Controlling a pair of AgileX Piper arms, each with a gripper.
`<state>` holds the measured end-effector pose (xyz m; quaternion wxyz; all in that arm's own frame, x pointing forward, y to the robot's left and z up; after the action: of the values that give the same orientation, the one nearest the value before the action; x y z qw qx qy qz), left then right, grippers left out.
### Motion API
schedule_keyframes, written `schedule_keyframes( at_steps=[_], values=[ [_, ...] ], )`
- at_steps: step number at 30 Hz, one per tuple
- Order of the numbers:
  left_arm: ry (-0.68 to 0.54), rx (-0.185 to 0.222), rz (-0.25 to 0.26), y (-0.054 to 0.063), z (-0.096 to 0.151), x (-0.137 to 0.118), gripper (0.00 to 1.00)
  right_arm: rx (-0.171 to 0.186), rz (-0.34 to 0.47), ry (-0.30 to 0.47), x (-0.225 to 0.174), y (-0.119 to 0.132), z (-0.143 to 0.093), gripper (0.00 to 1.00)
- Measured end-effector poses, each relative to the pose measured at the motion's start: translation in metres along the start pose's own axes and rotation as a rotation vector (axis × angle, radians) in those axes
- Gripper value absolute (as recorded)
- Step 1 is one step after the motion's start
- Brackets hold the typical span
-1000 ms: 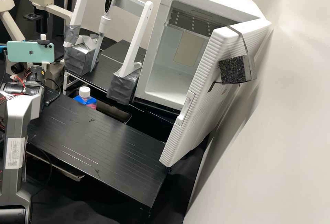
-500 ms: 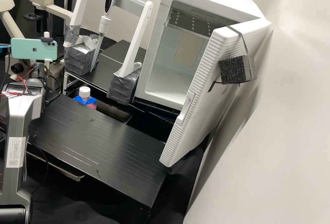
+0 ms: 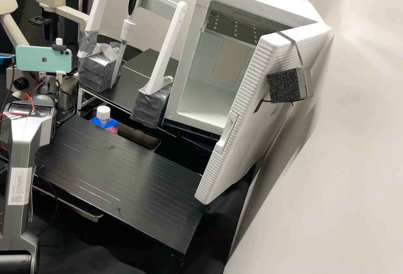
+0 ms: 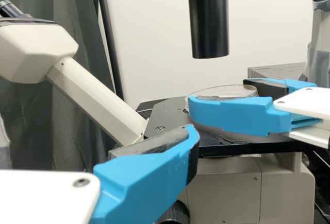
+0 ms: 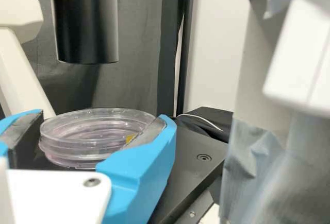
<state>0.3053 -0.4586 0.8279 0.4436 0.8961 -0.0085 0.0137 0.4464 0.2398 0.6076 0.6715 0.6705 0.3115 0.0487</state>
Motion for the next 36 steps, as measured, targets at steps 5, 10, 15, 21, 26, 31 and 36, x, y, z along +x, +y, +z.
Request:
schedule_keyframes(
  at_steps=[5, 10, 15, 21, 26, 31, 36],
  values=[
    [0.000, 0.000, 0.000, 0.000, 0.000, 0.000, 1.00, 0.000, 0.000, 0.000, 0.000, 0.000, 0.000, 1.00],
    [0.000, 0.000, 0.000, 0.000, 0.000, 0.000, 1.00, 0.000, -0.008, -0.009, 0.000, -0.002, 0.002, 1.00],
    [0.000, 0.000, 0.000, 0.000, 0.000, 0.000, 1.00, -0.011, -0.011, -0.011, 0.000, -0.003, 0.003, 1.00],
    [0.000, 0.000, 0.000, 0.000, 0.000, 0.000, 1.00, -0.022, -0.012, -0.011, -0.002, -0.006, 0.006, 1.00],
    [0.000, 0.000, 0.000, 0.000, 0.000, 0.000, 1.00, -0.020, -0.001, 0.003, -0.013, -0.007, 0.006, 1.00],
    [0.000, 0.000, 0.000, 0.000, 0.000, 0.000, 1.00, -0.021, 0.036, 0.017, -0.037, 0.006, 0.006, 1.00],
    [0.000, 0.000, 0.000, 0.000, 0.000, 0.000, 1.00, -0.095, 0.072, 0.091, -0.072, 0.016, -0.004, 1.00]
  ],
)
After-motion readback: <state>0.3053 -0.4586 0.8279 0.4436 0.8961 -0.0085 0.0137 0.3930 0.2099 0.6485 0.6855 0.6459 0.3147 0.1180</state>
